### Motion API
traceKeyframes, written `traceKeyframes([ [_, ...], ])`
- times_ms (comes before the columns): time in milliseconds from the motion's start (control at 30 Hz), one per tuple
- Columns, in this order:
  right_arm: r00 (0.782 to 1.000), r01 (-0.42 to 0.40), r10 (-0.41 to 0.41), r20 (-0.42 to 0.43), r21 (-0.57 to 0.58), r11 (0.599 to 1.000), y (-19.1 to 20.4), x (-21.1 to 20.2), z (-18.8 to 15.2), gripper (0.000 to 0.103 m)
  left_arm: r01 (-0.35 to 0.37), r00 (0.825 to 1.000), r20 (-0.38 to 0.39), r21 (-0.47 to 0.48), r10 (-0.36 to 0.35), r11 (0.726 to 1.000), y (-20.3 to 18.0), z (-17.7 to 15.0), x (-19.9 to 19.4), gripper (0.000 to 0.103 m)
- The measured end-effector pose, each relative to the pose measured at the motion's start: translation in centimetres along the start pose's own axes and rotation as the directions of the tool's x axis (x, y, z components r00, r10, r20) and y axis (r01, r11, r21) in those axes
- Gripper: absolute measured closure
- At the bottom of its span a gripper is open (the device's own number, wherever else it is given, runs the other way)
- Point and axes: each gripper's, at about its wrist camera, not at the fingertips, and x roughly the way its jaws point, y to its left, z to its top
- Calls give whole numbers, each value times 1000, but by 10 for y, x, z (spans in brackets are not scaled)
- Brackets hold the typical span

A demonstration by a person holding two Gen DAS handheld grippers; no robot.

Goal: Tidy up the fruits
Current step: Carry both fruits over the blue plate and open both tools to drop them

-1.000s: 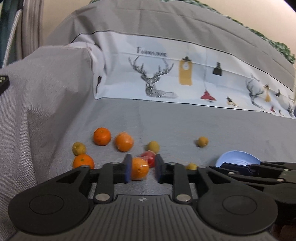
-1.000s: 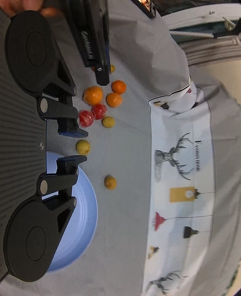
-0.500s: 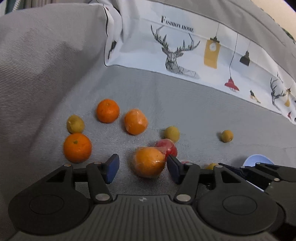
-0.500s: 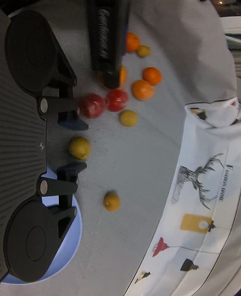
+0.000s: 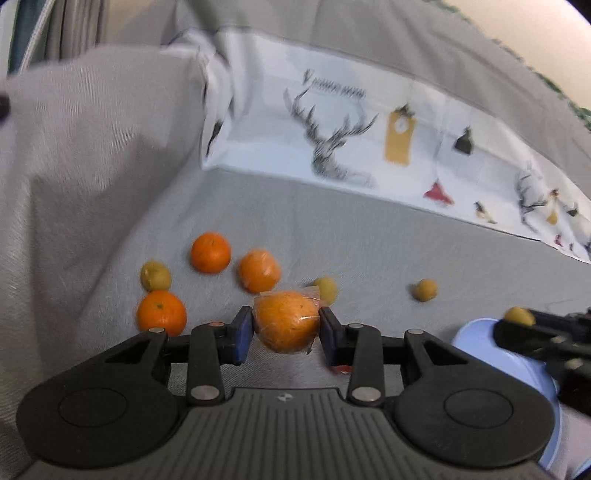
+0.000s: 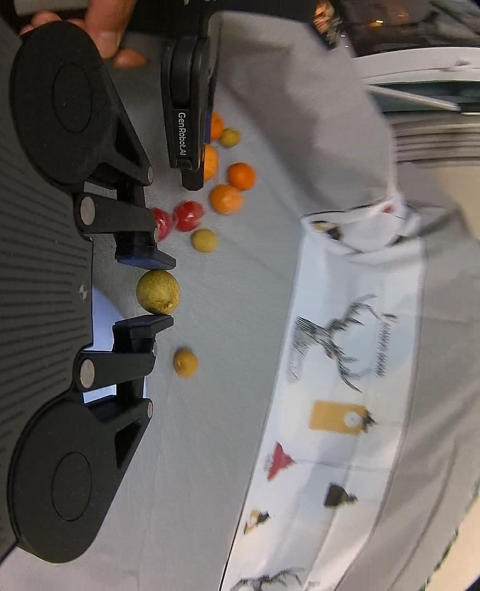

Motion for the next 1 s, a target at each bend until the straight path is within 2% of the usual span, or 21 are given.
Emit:
traceKeyframes([
  [100,998,10,-13,66,39,999,-17,-33,-12,76,38,999,34,23,-39,999,-10,-6,-23,61],
  [233,996,35,-44,73,113,993,-43,-65,-39,76,96,992,74,95,-103,991,-33,-21,-54,61],
  [367,994,70,-83,74,161,984,-58,-88,-70,76,137,987,61,179,-150,974,-62,-40,-71,61],
  [467,988,74,-98,123,187,980,-66,-102,-72,76,175,983,30,183,-183,967,-77,-52,-75,61],
  [567,985,94,-122,123,213,973,-76,-104,-75,76,185,982,7,200,-190,962,-92,-64,-77,61],
  [767,984,114,-144,106,249,962,-82,-95,-80,76,222,973,16,214,-230,951,-109,-71,-75,61],
  [933,986,129,-147,77,203,971,-73,-84,-82,76,249,962,22,333,-272,909,-121,-85,-67,61],
  [1000,987,131,-146,68,195,972,-71,-81,-82,76,259,958,27,345,-286,902,-123,-86,-65,61],
])
